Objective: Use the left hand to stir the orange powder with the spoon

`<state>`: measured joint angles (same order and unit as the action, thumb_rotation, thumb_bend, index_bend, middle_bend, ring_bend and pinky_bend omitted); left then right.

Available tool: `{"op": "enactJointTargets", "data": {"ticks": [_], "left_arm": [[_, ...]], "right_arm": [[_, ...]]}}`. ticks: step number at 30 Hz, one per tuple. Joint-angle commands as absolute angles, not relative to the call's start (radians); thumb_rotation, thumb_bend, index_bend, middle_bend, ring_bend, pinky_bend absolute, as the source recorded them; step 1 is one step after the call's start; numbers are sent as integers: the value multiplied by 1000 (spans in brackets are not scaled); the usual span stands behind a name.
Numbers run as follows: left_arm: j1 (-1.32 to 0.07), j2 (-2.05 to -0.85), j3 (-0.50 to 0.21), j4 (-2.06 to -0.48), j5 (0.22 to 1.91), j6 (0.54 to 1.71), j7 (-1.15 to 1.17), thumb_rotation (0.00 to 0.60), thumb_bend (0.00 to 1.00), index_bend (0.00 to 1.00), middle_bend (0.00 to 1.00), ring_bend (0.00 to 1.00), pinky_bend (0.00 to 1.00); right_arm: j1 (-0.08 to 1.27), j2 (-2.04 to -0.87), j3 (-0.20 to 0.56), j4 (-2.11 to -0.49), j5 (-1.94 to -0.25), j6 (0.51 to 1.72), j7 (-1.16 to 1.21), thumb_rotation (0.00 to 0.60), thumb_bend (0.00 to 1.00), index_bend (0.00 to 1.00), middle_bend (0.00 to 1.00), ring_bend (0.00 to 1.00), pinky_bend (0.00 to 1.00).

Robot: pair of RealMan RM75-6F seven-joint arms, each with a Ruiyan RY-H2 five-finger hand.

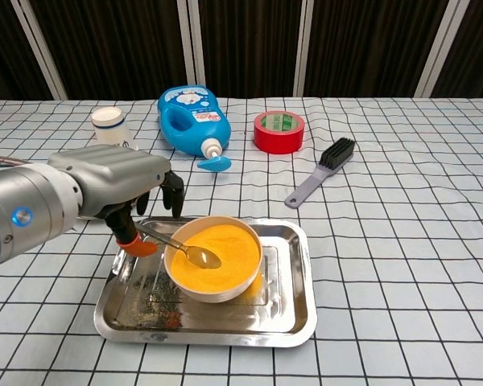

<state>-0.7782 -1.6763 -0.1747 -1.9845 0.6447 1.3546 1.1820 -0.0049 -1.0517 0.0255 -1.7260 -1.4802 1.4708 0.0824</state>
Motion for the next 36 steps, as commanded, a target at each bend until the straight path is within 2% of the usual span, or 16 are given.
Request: {"op": "enactJointTargets", "data": {"ticks": [1, 5, 11, 15, 21, 28, 36], "left_arm": [[-774, -1651, -164, -1997, 649, 1361, 1166, 600, 304, 288, 251, 396, 479], [-767, -1627, -159, -2000, 657, 1359, 1135, 600, 281, 269, 285, 418, 499], [-755, -1583, -149, -2014, 684, 1347, 1076, 600, 281, 293, 508, 583, 673], [-748, -1560, -100, -1988, 773, 1348, 1067, 600, 281, 379, 610, 658, 739], [-735, -1572, -55, -1910, 894, 1351, 1022, 600, 281, 408, 658, 697, 771], [-740, -1600, -25, -1806, 1026, 1340, 984, 600, 281, 511, 752, 773, 827], [-726, -1618, 20, -1742, 1150, 1328, 931, 600, 262, 546, 773, 789, 835]], "right_arm": [[-5, -1052, 25, -1726, -1481, 1470, 82, 600, 311, 0, 0, 0, 0], [-5, -1052, 24, -1727, -1481, 1471, 79, 600, 312, 0, 0, 0, 0], [-5, -1052, 25, -1727, -1479, 1471, 78, 600, 312, 0, 0, 0, 0], [-4, -1052, 24, -1729, -1478, 1467, 80, 600, 311, 0, 0, 0, 0], [-6, -1054, 24, -1730, -1480, 1471, 74, 600, 311, 0, 0, 0, 0], [-5, -1054, 25, -1728, -1477, 1470, 77, 600, 312, 0, 0, 0, 0], [-5, -1053, 26, -1727, -1478, 1471, 79, 600, 311, 0, 0, 0, 0]]}}
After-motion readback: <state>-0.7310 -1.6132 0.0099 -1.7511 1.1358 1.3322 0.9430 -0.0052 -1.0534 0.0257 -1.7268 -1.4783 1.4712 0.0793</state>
